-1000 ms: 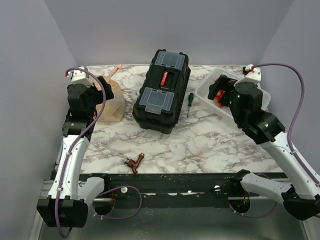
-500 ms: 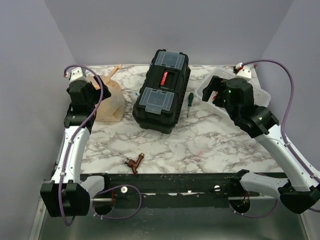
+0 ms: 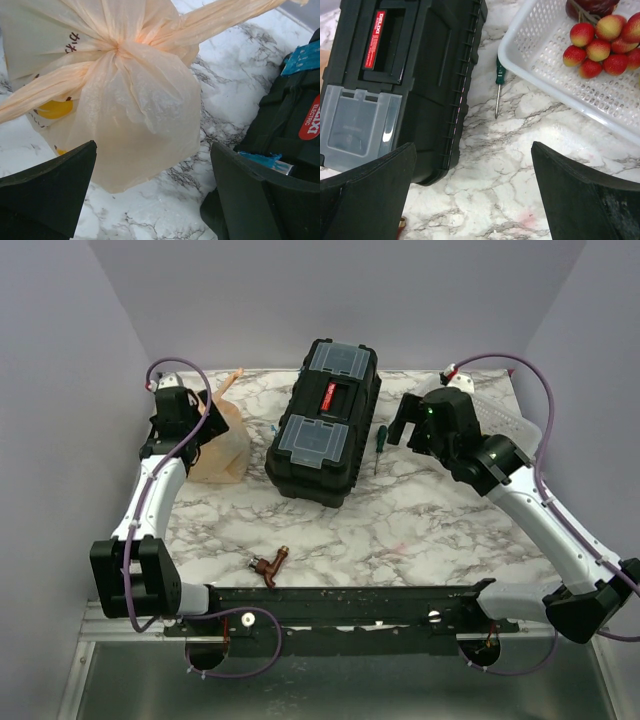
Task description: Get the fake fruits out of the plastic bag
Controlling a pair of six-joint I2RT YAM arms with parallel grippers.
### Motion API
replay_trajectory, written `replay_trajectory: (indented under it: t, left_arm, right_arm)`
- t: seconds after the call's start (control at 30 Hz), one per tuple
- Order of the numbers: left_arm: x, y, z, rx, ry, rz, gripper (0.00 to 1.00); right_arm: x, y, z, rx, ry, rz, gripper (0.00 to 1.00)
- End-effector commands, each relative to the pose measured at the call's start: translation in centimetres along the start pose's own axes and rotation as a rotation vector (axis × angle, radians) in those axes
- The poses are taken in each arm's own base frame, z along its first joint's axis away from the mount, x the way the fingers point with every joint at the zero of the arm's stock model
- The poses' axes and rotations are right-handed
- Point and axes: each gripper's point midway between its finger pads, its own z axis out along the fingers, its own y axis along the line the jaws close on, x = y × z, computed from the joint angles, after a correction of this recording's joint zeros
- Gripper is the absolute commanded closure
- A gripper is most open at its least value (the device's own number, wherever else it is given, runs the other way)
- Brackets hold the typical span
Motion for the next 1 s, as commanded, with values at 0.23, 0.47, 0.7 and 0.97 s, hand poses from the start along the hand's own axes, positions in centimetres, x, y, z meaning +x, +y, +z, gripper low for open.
replay_trajectory:
  t: [0.23,0.47,0.7,0.97]
  left_arm:
    - [1.1,-0.3,2.2,0.022,0.086,0.052,0.1]
    - [1.7,1.1,3.5,-0.06,0.121,0.068,0.11]
    - [2.8,1.5,4.5,-0.085,0.176,0.066,0.22]
    - [3.4,1.9,4.2,-0.11,0.183,0.034,0.72]
  right_arm:
    - [3.4,-1.7,0.8,0.083,0.101,0.016,0.0]
    - [5.3,-3.5,0.9,0.171,0.163,-0.012,0.0]
    - [5.9,-1.5,-0.3,0.038,0.214,0.018,0.0]
    - [6.0,0.9,-1.0,-0.109,0.232,0.034,0.0]
